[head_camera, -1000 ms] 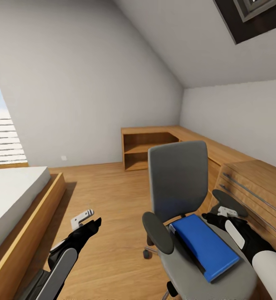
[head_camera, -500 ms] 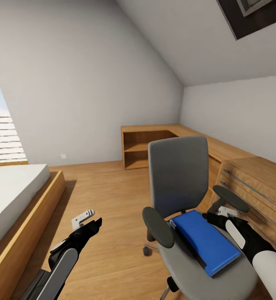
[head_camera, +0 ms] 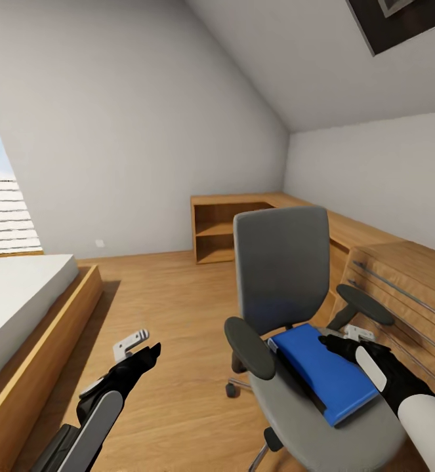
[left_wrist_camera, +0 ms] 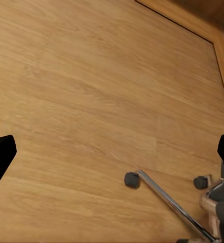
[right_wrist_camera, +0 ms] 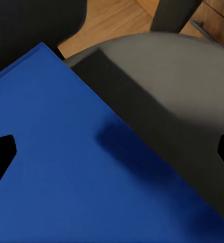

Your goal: In the bedroom, organize the workspace by keeping the computer under the desk, ensuring the monitor is on the desk, placing the keyboard on the desk next to the monitor, placing the mouse on the desk next to the keyboard, moving the folder from the swivel chair onto the desk next to the mouse, stacking the notebook on top of the folder with the pen on top of the notebook, and positioning the swivel chair next to the desk.

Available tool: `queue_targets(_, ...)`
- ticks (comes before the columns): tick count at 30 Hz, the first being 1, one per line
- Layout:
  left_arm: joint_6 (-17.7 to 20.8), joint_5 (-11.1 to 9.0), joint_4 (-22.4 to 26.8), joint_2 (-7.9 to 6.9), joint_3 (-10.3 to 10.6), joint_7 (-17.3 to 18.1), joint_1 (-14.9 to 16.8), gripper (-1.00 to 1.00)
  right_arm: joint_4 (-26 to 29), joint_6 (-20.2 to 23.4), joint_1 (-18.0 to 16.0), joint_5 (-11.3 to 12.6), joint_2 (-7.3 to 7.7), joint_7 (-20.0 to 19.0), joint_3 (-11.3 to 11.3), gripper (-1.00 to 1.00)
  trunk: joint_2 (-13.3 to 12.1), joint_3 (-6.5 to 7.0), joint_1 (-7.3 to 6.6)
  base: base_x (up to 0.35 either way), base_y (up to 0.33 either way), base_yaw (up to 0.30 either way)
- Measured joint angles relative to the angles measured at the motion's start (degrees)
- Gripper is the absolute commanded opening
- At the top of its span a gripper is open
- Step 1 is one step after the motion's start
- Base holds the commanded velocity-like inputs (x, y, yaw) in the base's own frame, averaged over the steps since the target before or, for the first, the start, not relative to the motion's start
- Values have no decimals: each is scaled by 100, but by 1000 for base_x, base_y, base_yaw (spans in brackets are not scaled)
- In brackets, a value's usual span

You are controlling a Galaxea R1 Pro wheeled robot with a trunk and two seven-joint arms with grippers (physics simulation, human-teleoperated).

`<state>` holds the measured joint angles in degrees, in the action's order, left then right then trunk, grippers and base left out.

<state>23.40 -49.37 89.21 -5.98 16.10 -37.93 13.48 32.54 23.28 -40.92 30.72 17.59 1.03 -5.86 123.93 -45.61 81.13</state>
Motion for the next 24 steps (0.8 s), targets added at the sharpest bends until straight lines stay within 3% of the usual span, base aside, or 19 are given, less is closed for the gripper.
queue_targets(18,-1,0,0,1,5,0,-1,100,83,1,-6,-17,1,3,8,100,723,-322,394,0,0,0)
queue_targets(24,-1,0,0,-2,5,0,1,100,85,2,-6,-19,1,1,9,100,724,-322,395,0,0,0)
